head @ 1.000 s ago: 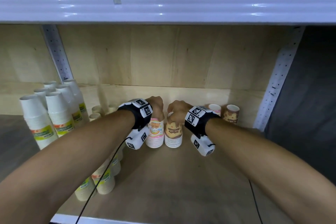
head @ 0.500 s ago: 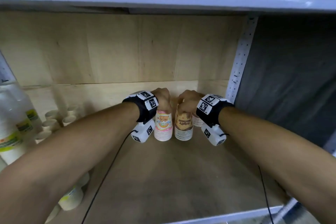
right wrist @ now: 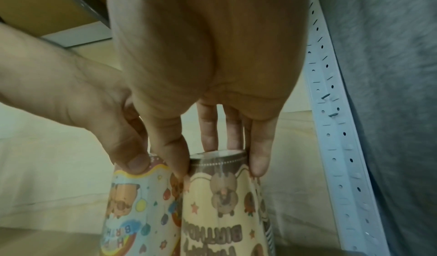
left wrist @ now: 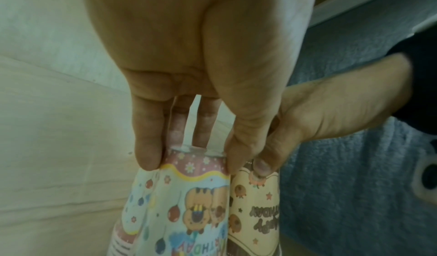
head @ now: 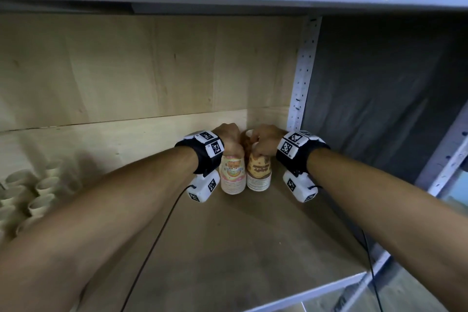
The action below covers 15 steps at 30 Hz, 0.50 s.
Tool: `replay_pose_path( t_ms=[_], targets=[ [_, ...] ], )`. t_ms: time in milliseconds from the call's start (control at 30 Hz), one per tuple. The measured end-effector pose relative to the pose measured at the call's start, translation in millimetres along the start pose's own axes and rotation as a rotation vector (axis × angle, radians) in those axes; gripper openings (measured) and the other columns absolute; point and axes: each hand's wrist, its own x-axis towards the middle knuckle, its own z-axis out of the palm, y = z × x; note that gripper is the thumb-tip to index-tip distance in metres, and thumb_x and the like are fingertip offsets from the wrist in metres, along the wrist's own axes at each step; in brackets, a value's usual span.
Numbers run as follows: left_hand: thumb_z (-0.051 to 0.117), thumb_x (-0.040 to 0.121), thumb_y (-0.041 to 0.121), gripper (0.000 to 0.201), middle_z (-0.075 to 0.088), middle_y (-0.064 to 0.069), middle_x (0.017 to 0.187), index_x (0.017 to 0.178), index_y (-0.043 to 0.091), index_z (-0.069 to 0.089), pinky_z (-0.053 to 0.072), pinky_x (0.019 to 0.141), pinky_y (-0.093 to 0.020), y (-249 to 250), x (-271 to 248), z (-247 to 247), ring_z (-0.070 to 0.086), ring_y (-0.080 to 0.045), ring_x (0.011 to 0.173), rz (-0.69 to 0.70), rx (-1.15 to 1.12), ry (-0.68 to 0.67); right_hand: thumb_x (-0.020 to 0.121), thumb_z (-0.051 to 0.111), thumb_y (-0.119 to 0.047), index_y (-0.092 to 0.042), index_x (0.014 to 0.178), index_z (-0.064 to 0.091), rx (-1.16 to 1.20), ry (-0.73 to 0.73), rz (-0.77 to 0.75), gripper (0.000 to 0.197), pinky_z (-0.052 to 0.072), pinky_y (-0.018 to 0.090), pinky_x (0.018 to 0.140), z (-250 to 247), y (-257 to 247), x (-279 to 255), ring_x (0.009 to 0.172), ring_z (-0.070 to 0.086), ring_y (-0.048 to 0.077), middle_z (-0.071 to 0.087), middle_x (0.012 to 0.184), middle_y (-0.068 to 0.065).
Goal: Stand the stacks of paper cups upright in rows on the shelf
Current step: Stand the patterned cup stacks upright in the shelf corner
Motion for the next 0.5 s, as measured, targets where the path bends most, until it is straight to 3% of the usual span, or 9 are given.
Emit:
replay_pose_path(
  t_ms=[167,400,500],
  targets=[
    [0.076,0.074,0.026,0.028,0.065,-0.008,0.088,0.091,0.008,0.063,0.041,0.048,-0.023,-0.3,7.0,6.3,0.06,-0.018,0.069,-0.006,-0.047,-0.017,0.079,0.072,-0.01,-0.008,0.117,0.066,0.015,-0.013,-0.028,0.038,0.055,0.035,0.081,-0.9,4.5,-0.2,0.094,0.062,0.023,0.065,0.113,0.01],
    [0.077,0.074,0.029,0.036,0.068,-0.01,0.094,0.1,0.005,0.069,0.044,0.051,-0.023,-2.2,10.8,10.4,0.061,-0.02,0.074,-0.009,-0.064,-0.043,0.08,0.07,-0.011,-0.008,0.117,0.064,0.026,-0.025,-0.039,0.037,0.056,0.037,0.086,2.3,8.6,2.1,0.101,0.063,0.026,0.064,0.113,0.01],
    [0.077,0.074,0.03,0.037,0.068,-0.009,0.093,0.1,0.006,0.069,0.044,0.051,-0.023,-1.8,10.8,10.3,0.061,-0.019,0.073,-0.009,-0.07,-0.051,0.08,0.07,-0.012,-0.009,0.116,0.065,0.031,-0.033,-0.04,0.036,0.055,0.036,0.084,2.2,8.5,3.8,0.095,0.062,0.023,0.064,0.112,0.009]
  ],
)
